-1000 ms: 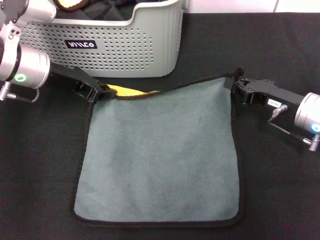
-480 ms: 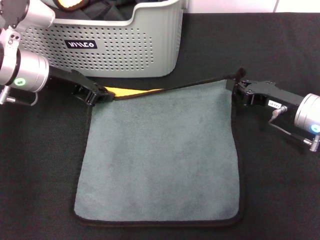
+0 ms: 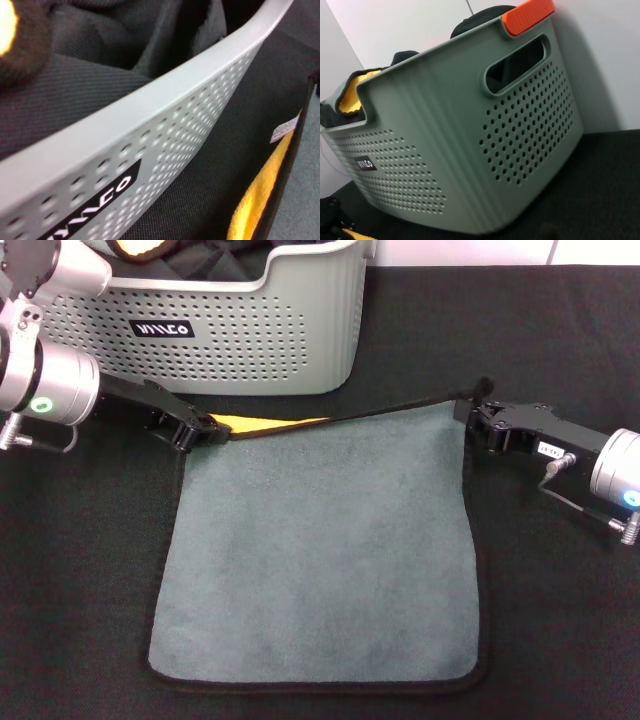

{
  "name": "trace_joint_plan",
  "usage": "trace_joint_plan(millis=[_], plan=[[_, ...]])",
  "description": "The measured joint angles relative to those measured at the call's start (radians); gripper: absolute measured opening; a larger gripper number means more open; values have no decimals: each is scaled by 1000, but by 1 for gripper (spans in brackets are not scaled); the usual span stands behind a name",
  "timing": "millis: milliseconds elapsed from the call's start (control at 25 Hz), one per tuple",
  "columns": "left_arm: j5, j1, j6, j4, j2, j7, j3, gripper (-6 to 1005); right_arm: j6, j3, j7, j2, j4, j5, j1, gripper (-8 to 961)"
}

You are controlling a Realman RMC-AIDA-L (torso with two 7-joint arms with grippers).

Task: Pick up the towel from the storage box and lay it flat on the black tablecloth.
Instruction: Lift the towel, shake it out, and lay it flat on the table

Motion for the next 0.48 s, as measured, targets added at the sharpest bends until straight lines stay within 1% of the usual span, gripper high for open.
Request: trace_joint_plan(millis=[160, 280, 360, 480], plan=[[-1, 7, -13, 0, -3, 0, -3, 92, 4, 0, -7, 0, 0, 3, -1, 62], [-1, 8, -30, 0, -10, 0, -1, 96, 12, 2, -15, 0, 0, 9, -2, 63], [0, 9, -37, 0, -14, -1, -1, 127, 17, 3, -23, 2, -2, 9, -3, 64], [-9, 13, -39, 5, -15, -1, -5, 174, 17, 10, -34, 5, -3, 10, -5, 113]])
